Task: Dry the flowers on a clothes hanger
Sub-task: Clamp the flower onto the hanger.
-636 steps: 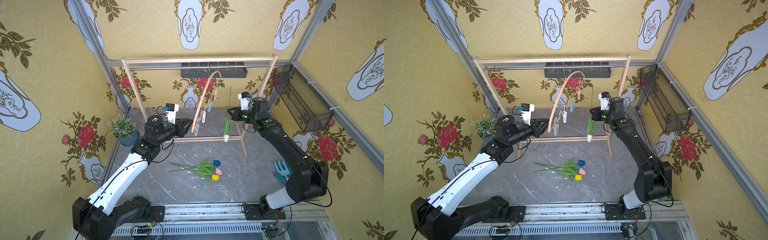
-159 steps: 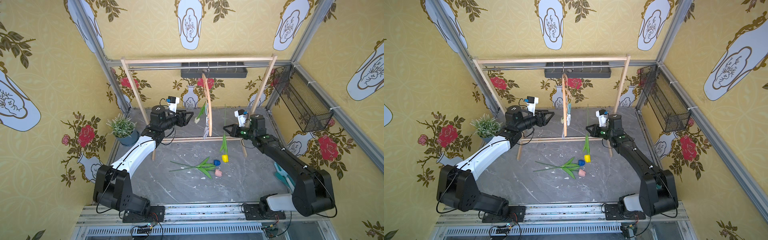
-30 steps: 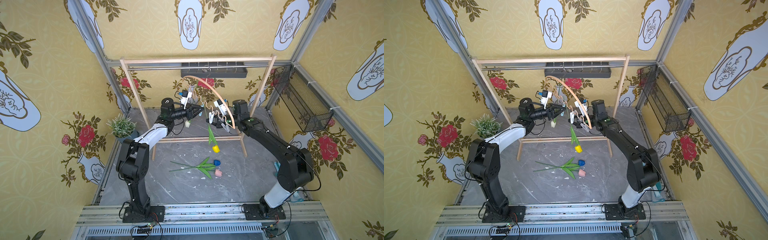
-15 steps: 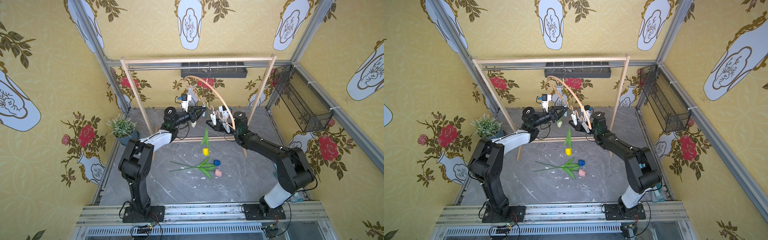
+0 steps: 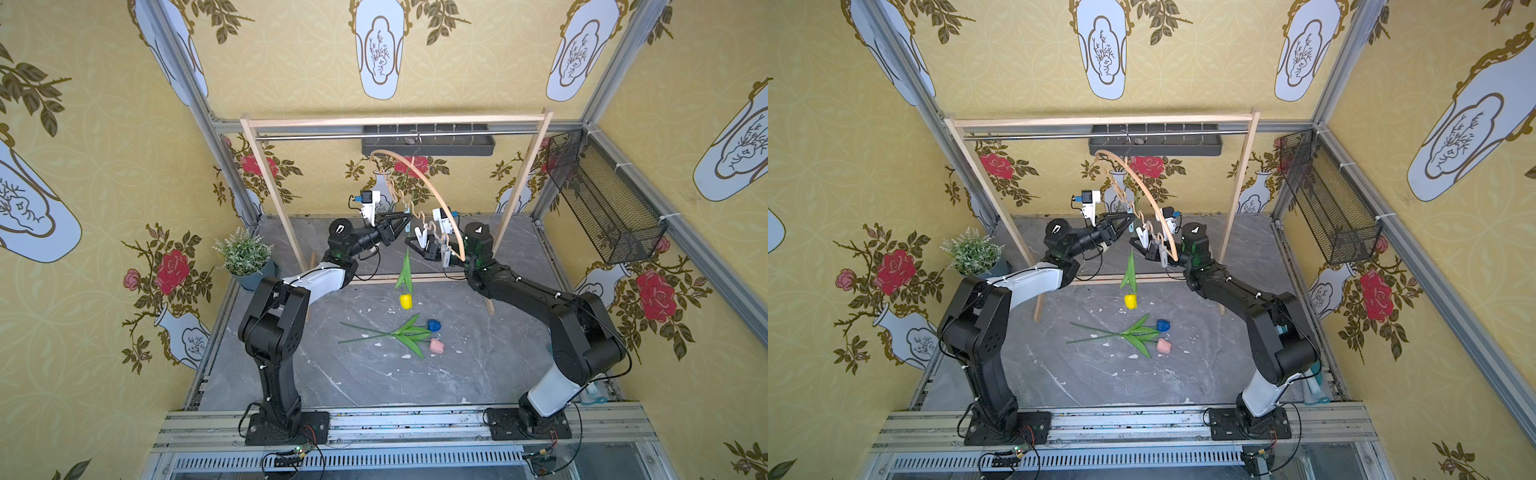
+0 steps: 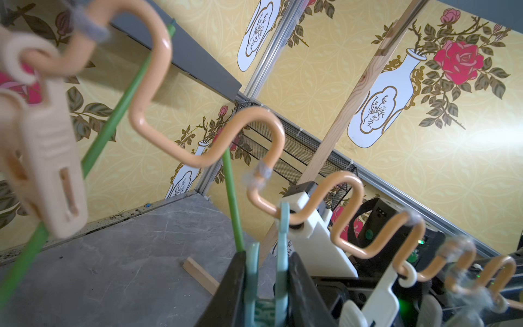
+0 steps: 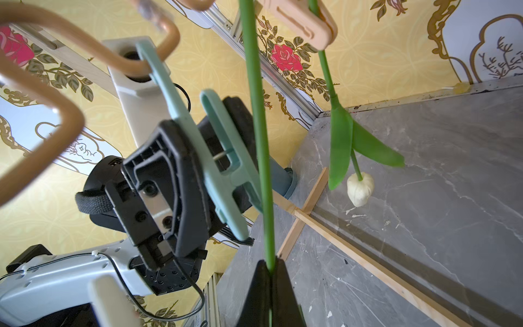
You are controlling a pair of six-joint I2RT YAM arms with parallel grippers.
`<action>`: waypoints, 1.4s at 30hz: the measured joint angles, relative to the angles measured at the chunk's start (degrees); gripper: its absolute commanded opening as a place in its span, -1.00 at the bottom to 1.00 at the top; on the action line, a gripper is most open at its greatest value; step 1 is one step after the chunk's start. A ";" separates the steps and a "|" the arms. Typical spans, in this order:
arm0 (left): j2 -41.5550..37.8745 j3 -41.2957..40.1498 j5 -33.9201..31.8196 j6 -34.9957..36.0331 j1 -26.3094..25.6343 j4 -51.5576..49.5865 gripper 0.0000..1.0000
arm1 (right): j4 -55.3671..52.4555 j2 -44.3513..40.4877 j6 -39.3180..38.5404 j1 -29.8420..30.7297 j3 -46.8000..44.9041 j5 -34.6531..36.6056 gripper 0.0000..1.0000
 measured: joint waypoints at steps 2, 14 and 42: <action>0.00 -0.17 -0.17 -0.26 0.00 0.39 -0.86 | 0.09 0.02 -0.02 0.22 0.20 -0.09 -1.00; 0.31 -1.40 -1.20 -2.10 -0.59 3.61 -0.90 | 3.02 0.42 0.42 0.39 0.44 -0.35 -1.00; 1.64 -4.04 -5.92 -4.94 -2.16 11.08 -0.43 | 5.75 0.94 1.92 0.20 0.39 -0.94 -1.00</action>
